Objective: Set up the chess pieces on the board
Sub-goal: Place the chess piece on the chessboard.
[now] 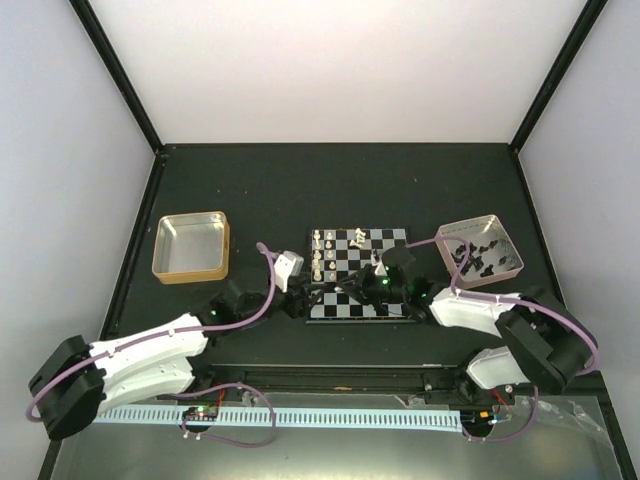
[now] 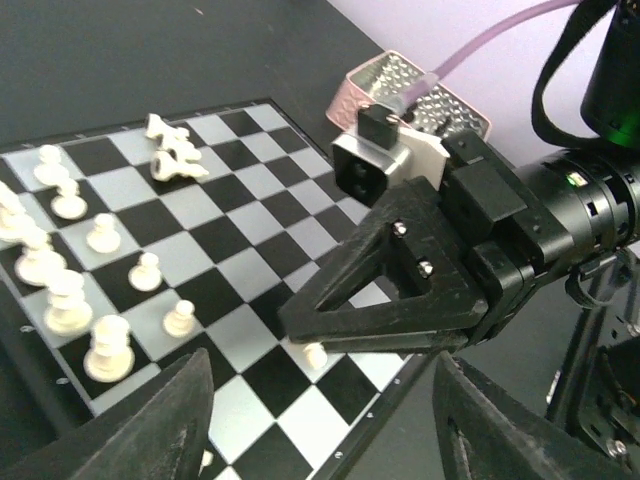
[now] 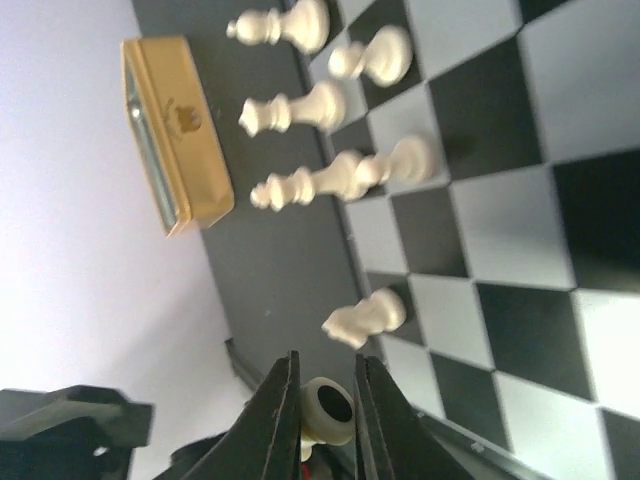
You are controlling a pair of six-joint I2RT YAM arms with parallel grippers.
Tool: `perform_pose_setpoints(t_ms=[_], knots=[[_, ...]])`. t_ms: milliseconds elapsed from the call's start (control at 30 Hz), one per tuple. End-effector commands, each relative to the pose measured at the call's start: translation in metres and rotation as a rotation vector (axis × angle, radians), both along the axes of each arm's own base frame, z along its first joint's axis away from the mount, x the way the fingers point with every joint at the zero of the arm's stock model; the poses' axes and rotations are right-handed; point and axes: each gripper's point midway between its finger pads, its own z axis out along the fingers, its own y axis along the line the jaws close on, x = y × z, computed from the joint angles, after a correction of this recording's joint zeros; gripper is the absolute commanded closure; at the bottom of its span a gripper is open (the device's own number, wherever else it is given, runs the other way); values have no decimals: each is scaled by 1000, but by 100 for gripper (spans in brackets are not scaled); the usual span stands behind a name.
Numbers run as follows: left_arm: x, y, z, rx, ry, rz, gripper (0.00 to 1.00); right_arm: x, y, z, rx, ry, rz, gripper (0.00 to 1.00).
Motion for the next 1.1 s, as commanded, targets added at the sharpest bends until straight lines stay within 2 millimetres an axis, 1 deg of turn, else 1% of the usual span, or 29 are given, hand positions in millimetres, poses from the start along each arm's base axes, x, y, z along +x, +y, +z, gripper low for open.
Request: perform_pose_setpoints(t_ms=[0,133,200,267,400,500,733,867,1067], knots=[[-8,-22,13,-58,-57,-74,40,-10,28,33,220,64,20,90],[-11,-29,4,-49,-34,-75,51,-15,36,40,235,62,41,91],[-12,-32,-1,-35,-20,-68,57,-15,36,42,238,60,40,90],[-10,-32,-6,-22,-11,-51,61,-15,36,44,241,55,41,90],[-6,-32,-9,-14,-7,-24,71,-17,36,48,247,49,49,90],[-4,-32,-10,-5,-11,-16,73,-17,35,49,247,48,47,90],[-3,-31,-11,2,-6,-9,73,-18,35,50,251,49,49,90],[-1,-30,-7,3,-22,1,81,-17,36,50,252,47,51,90],[3,-31,-3,15,-37,8,92,-17,35,49,244,48,48,89]])
